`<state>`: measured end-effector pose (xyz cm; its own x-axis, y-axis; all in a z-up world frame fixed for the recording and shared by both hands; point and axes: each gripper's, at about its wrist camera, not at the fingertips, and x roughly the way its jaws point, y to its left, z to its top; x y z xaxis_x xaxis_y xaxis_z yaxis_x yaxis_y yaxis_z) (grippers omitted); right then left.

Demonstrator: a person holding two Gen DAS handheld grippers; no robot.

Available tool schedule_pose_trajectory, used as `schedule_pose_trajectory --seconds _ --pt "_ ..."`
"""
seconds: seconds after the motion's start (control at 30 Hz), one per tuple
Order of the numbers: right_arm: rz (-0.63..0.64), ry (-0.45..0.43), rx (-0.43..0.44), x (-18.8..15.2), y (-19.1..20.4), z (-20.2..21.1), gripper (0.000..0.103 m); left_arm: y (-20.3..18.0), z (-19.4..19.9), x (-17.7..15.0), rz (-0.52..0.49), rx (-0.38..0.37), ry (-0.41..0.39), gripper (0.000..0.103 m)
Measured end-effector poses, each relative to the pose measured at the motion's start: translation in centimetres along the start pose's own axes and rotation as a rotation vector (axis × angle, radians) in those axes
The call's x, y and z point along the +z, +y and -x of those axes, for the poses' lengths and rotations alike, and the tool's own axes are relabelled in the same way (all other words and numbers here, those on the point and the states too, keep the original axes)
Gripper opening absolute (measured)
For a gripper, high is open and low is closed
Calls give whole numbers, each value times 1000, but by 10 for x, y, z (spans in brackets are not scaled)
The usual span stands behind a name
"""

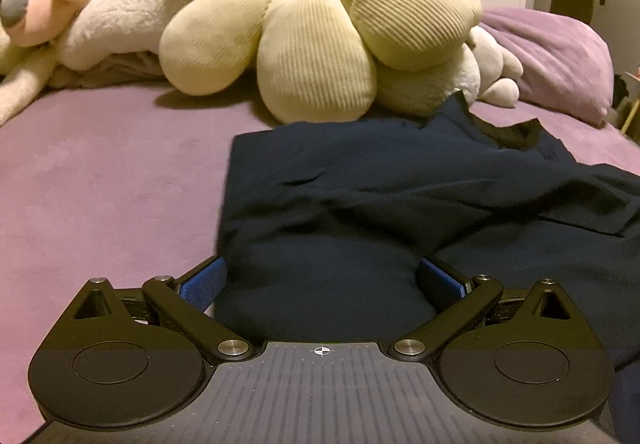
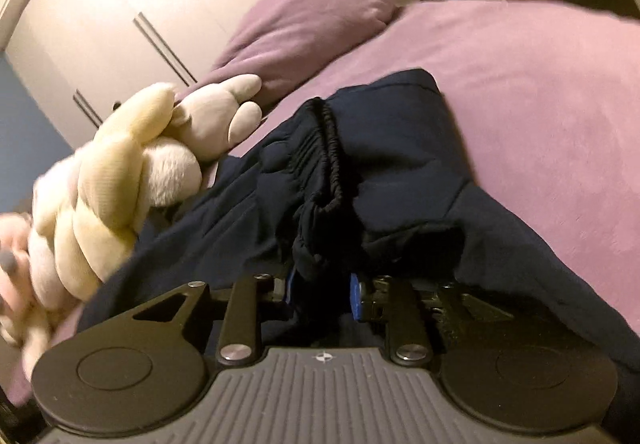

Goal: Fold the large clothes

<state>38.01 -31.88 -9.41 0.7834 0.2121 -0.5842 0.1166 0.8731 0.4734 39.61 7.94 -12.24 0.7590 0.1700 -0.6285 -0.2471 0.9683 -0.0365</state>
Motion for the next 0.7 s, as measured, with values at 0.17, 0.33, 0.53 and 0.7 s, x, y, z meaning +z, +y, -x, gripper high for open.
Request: schedule_pose_trajectory --seconds 0.17,0.33,0.53,0.7 --pt "128 27 -59 -4 10 34 48 16 18 -24 4 -15 17 103" --pt "224 30 -65 -23 7 52 49 40 31 -19 203 -44 124 103" --pt "172 61 -146 -18 7 102 60 69 109 -51 37 -169 154 103" --pt "130 99 -207 -57 -31 208 59 118 183 -109 -2 -212 286 103"
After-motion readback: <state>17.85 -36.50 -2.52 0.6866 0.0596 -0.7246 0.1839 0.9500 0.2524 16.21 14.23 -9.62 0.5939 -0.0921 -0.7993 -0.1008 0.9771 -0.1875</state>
